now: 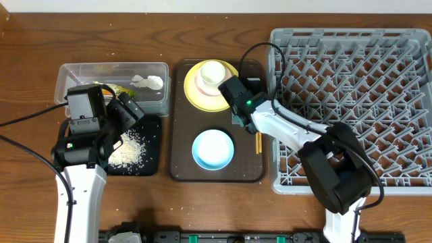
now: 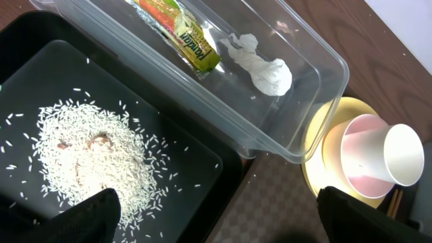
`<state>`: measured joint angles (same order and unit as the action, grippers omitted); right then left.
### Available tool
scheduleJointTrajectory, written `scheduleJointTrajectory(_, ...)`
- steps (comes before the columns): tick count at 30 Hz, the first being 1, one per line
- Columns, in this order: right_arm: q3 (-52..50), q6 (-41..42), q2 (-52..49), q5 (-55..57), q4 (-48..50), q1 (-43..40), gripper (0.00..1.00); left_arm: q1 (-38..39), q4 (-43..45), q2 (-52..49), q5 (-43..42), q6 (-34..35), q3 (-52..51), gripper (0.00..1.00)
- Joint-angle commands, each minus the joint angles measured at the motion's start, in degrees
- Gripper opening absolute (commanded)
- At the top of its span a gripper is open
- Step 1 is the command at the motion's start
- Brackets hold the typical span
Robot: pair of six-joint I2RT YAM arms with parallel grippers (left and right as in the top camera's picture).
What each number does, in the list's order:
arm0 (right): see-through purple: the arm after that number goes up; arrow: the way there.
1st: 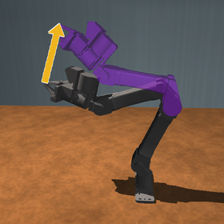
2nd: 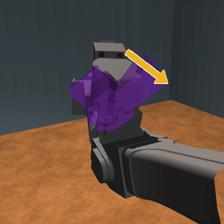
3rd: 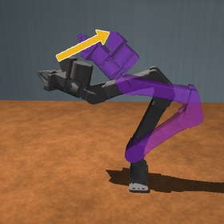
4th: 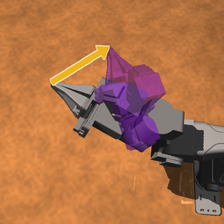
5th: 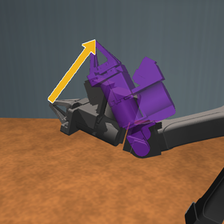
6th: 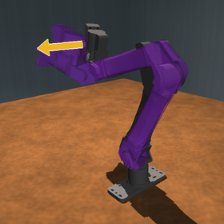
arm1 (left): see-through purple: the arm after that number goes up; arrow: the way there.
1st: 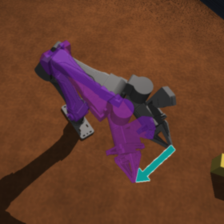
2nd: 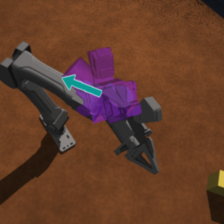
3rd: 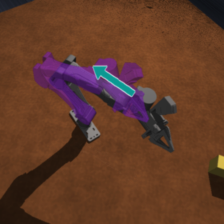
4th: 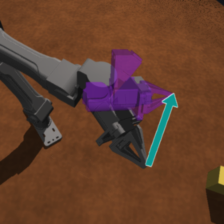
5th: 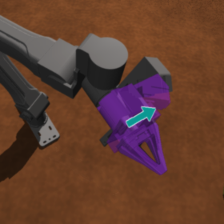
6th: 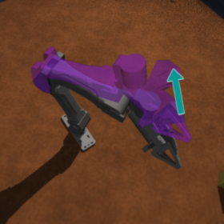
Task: Sort waste into correct bins and load items into the dishwasher rack
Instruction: 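Close the right gripper on one wooden chopstick and lift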
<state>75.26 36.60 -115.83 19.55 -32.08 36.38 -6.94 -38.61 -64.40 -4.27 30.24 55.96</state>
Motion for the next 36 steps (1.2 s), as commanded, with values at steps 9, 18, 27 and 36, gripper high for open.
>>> scheduleJointTrajectory(9,0.3,5.2,-0.6,-0.6,-2.3,0.2,0.4,-0.2,-0.2,-0.1,0.7,0.7,0.6,0.96)
scheduleJointTrajectory(18,0.3,5.1,-0.6,-8.5,-3.3,0.2,0.37,-0.2,-0.2,-0.1,0.7,0.7,0.6,0.96)
scheduleJointTrajectory(27,0.3,1.4,-0.6,-7.4,-4.2,0.0,0.24,-0.2,-0.2,-0.1,0.7,0.7,0.6,0.96)
scheduleJointTrajectory(36,0.3,0.0,-0.6,-7.4,-5.0,0.1,0.16,-0.2,-0.2,-0.1,0.7,0.7,0.6,0.96)
